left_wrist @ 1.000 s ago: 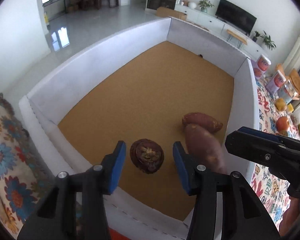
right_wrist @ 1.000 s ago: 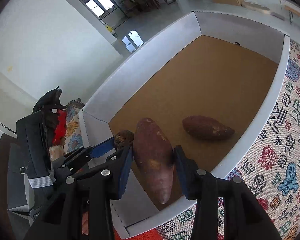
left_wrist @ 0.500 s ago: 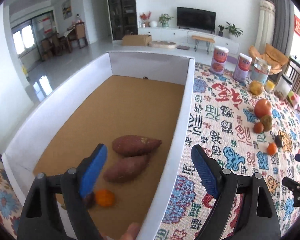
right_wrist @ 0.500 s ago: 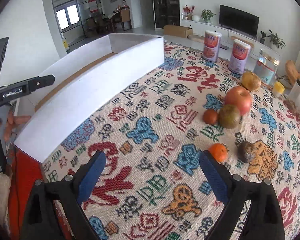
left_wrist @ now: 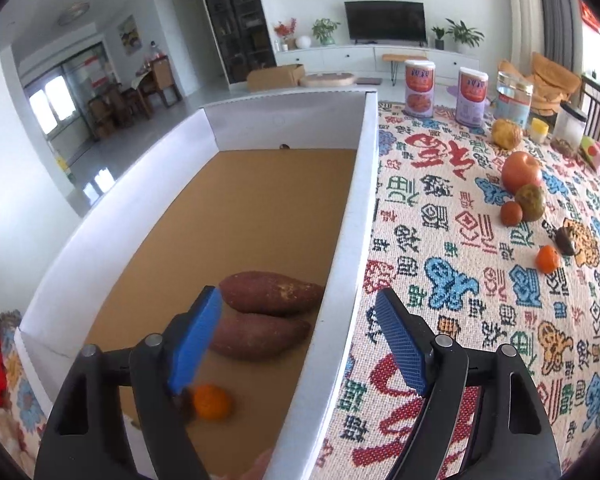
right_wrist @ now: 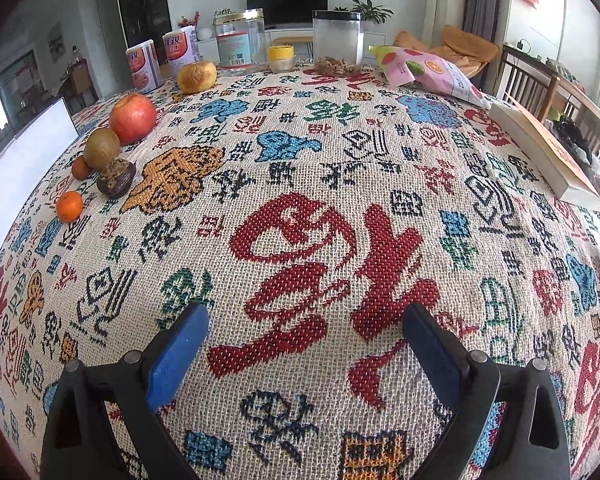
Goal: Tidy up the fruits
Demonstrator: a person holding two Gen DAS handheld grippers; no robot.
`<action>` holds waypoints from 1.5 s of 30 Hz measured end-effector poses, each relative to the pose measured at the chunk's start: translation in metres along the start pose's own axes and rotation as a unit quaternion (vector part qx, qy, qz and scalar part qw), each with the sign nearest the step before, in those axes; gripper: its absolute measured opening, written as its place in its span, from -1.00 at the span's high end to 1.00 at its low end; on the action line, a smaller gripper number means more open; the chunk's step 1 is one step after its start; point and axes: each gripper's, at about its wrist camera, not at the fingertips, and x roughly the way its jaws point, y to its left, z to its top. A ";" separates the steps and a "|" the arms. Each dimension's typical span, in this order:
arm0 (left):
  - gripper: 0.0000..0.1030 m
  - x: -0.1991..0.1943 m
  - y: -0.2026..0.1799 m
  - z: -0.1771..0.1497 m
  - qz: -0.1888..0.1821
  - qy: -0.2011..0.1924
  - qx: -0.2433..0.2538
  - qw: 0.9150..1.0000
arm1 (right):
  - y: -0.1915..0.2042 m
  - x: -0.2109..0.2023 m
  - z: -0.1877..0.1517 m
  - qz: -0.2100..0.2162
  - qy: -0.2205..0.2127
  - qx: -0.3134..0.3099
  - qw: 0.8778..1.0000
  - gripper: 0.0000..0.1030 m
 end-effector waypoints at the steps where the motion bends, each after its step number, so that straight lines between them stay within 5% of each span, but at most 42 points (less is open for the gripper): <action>1: -0.68 0.000 0.000 -0.001 0.006 0.000 -0.003 1.000 | 0.002 0.002 0.000 -0.004 0.002 -0.005 1.000 -0.93; 10: -0.74 -0.004 -0.002 0.004 0.027 -0.008 -0.021 0.999 | 0.004 0.001 -0.003 -0.005 0.005 -0.006 1.000 -1.00; 14: -0.84 -0.066 -0.016 0.009 0.075 -0.141 -0.026 0.987 | 0.004 0.002 -0.003 -0.005 0.005 -0.006 1.000 -1.00; 17: -0.94 -0.100 -0.038 0.013 0.014 -0.187 -0.013 0.982 | 0.004 0.002 -0.003 -0.005 0.005 -0.006 1.000 -1.00; 21: -0.97 -0.091 -0.081 0.005 -0.114 -0.131 0.006 0.985 | 0.004 0.002 -0.003 -0.005 0.005 -0.006 1.000 -1.00; 25: -0.97 -0.045 -0.135 -0.026 -0.175 -0.046 0.041 0.983 | 0.004 0.002 -0.003 -0.005 0.005 -0.006 1.000 -1.00; 32: -0.96 0.013 -0.189 -0.049 -0.156 0.027 0.095 0.983 | 0.005 0.002 -0.003 -0.005 0.005 -0.006 1.000 -1.00; 45: -0.99 0.036 -0.189 -0.049 -0.165 0.052 0.060 0.983 | 0.004 0.002 -0.003 -0.004 0.005 -0.006 1.000 -1.00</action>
